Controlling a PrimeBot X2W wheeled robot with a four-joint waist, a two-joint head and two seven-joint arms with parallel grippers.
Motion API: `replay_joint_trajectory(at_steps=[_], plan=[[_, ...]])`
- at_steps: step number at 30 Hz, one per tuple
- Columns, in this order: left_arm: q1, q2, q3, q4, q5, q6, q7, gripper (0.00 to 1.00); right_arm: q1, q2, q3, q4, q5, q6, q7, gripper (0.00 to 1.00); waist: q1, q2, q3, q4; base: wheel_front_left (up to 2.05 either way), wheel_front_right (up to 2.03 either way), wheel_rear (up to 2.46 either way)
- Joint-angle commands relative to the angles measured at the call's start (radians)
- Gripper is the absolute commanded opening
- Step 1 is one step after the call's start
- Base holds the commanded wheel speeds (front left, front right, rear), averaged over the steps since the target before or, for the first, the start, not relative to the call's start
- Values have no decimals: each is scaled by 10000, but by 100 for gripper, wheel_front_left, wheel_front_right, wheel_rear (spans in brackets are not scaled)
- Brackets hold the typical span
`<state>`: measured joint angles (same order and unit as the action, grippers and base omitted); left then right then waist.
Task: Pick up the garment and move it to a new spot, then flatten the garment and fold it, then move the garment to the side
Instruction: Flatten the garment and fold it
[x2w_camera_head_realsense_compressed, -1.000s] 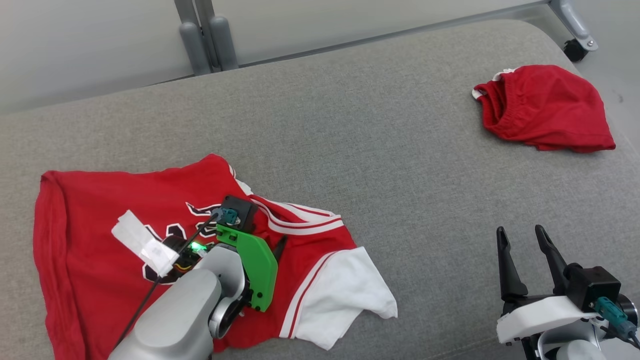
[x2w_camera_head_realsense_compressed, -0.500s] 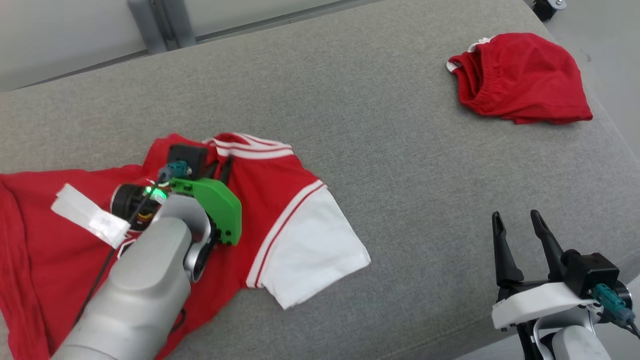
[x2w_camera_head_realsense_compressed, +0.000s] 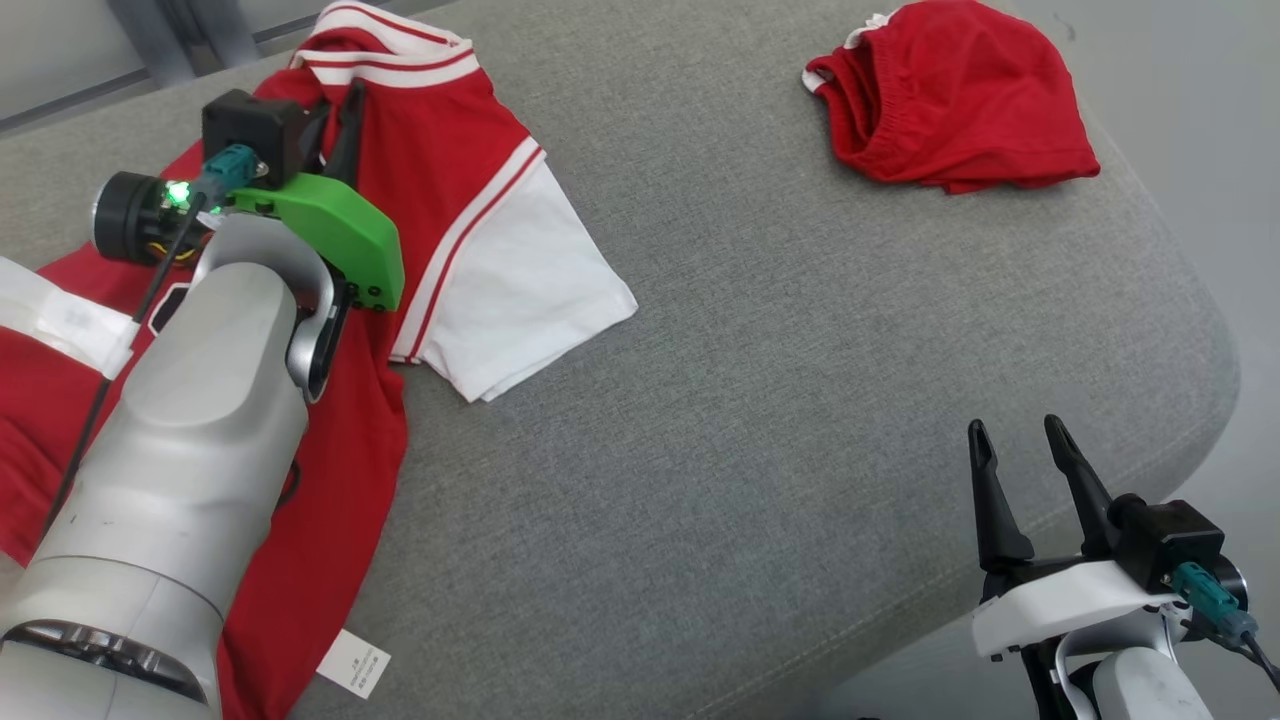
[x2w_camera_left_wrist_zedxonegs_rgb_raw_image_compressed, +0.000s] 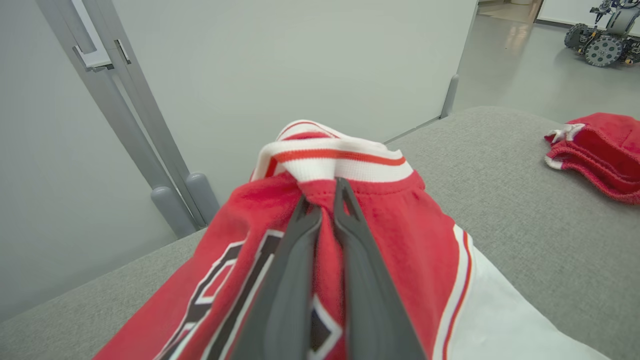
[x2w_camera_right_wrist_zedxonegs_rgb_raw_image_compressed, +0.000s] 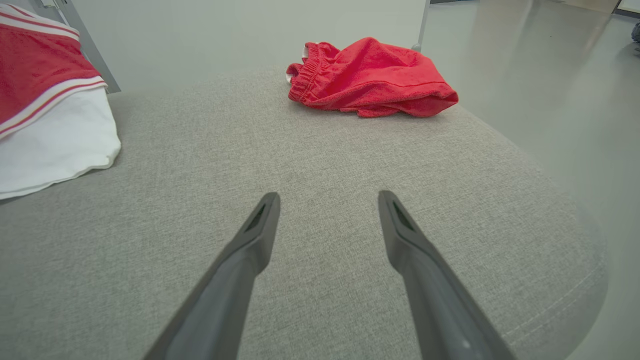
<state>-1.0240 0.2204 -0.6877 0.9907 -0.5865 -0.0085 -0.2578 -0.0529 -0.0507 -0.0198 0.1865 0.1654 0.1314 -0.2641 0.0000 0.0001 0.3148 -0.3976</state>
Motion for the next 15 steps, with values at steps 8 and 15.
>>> replay_joint_trajectory(at_steps=[8,15], plan=[[676,-109,798,-74,201,458,-80,100,154,-11,-168,206,28,-17,-2,100,0,-1,-201,239,0,0,0],[2314,-481,1517,-1694,590,755,-74,100,276,-17,-493,112,-311,-17,-2,100,0,-1,-1160,1336,0,0,0]])
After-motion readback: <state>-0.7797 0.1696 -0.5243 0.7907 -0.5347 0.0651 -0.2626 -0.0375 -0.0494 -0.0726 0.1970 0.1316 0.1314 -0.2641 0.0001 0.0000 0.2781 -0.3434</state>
